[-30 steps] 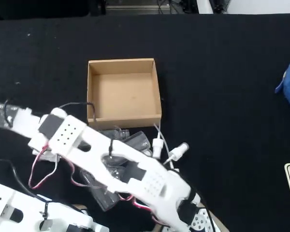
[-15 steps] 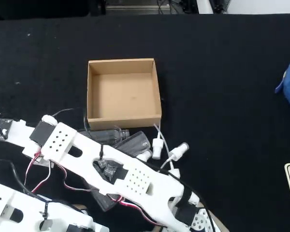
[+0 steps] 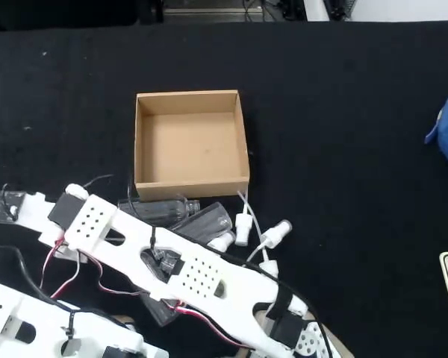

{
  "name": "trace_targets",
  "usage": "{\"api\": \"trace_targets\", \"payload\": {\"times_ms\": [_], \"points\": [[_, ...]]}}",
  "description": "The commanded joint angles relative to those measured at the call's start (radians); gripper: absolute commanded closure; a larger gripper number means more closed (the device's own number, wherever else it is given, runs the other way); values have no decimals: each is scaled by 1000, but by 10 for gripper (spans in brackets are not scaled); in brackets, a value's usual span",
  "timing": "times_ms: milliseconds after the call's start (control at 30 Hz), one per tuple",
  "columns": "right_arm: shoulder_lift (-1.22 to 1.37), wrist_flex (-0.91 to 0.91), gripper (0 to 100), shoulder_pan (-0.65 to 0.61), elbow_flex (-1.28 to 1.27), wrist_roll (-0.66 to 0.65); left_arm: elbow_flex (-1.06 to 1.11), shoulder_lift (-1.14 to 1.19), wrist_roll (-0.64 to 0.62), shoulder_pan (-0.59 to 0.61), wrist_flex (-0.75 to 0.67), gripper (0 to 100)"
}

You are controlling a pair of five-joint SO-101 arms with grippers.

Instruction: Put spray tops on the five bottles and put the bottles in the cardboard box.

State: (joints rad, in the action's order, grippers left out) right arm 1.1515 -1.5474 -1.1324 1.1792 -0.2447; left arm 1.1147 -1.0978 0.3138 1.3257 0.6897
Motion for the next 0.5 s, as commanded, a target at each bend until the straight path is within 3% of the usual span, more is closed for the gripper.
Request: {"api": "trace_targets", "payload": {"times_ms": [0, 267, 467], "points": [[-19, -12, 993, -6, 110, -8, -16, 0, 2, 4, -25, 971], [-25, -203, 989, 68, 506, 2, -50, -2, 2, 4, -18, 971], [-119, -213, 989, 157, 467, 69, -88, -2, 2, -88, -17, 971]]}}
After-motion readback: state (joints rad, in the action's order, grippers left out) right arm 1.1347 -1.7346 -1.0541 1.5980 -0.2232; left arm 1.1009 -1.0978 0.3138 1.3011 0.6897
